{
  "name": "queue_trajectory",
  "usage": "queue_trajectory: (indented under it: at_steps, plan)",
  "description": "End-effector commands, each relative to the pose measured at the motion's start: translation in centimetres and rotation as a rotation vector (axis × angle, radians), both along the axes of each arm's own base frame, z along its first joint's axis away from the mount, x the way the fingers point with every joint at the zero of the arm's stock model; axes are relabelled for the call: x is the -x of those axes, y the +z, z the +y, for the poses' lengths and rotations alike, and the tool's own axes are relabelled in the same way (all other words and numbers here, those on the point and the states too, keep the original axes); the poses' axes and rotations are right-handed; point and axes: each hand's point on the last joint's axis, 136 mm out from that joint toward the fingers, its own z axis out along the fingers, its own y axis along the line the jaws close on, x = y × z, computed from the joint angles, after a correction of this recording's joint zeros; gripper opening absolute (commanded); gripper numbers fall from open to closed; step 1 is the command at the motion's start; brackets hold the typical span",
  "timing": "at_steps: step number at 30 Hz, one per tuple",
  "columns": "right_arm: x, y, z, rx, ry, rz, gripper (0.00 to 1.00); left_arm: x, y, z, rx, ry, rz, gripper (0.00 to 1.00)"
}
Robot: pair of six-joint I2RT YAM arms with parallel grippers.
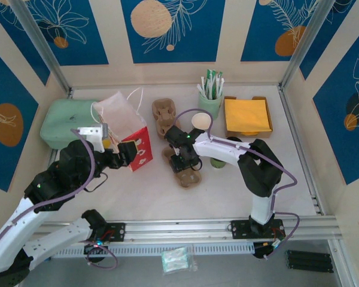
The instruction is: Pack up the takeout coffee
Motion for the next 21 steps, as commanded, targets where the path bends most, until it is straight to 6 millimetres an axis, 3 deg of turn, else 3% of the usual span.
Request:
queue_trajectory:
  at_steps: [1, 13, 21]
  plan:
    - [0.1, -0.5, 0.0, 0.013, -0.012, 0.016, 0.51, -0.2, 0.9, 0.1, 0.023, 0.015, -0.021, 0.99]
    - [0.6, -1.1, 0.1, 0.059, 0.001, 0.008, 0.42, -0.1, 1.1, 0.1, 0.027, 0.012, -0.023, 0.99]
    - [0.3, 1.6, 0.3, 0.013, -0.008, -0.042, 0.32, 0.2, 3.2, -0.1, 0.047, -0.014, -0.051, 0.99]
